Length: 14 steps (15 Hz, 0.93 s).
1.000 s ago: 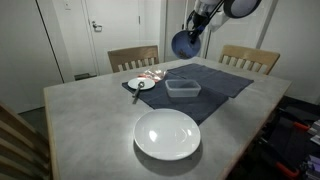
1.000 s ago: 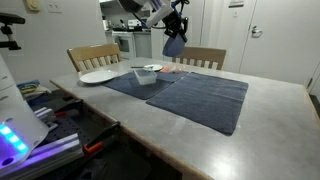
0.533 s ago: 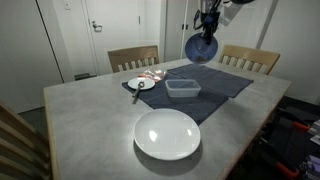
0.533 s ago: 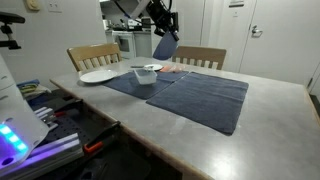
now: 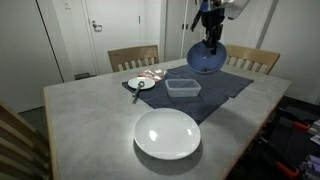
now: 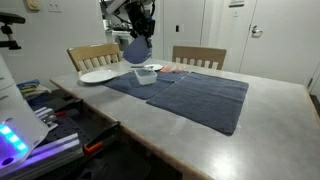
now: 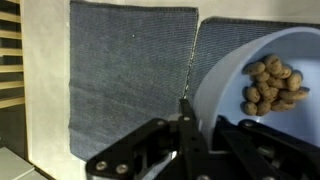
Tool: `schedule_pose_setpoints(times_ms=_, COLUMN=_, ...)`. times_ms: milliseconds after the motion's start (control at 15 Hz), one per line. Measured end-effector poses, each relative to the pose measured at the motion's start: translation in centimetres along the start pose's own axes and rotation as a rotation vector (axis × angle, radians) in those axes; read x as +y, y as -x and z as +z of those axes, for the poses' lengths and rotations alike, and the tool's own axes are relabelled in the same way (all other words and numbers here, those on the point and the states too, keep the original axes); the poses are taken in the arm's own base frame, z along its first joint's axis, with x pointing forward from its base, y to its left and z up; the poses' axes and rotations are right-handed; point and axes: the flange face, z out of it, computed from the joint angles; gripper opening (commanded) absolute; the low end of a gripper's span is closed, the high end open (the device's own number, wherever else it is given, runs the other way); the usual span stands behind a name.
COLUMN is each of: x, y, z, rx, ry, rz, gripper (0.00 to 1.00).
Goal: Pour the things in the bowl in the lunch box
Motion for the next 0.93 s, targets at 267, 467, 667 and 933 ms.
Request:
schedule_pose_setpoints(times_ms=267, x=-1.2, y=-0.1, z=-0.5, rx=0.012, ry=0.000, rz=-0.005, gripper=0.02)
schedule_pose_setpoints(times_ms=467, x=-2.2, y=-0.2, z=-1.1, rx=0.037, ry=0.030, rz=-0.008, gripper=0.02)
schedule_pose_setpoints(times_ms=667, x=-3.6, y=-0.3, z=-1.8, rx=0.087, ry=0.098, rz=-0.014, gripper=0.02)
schedule_pose_setpoints(times_ms=933, x=-5.6, y=-0.4, z=-2.3, rx=0.148, ry=0.172, rz=-0.012, gripper=0.02)
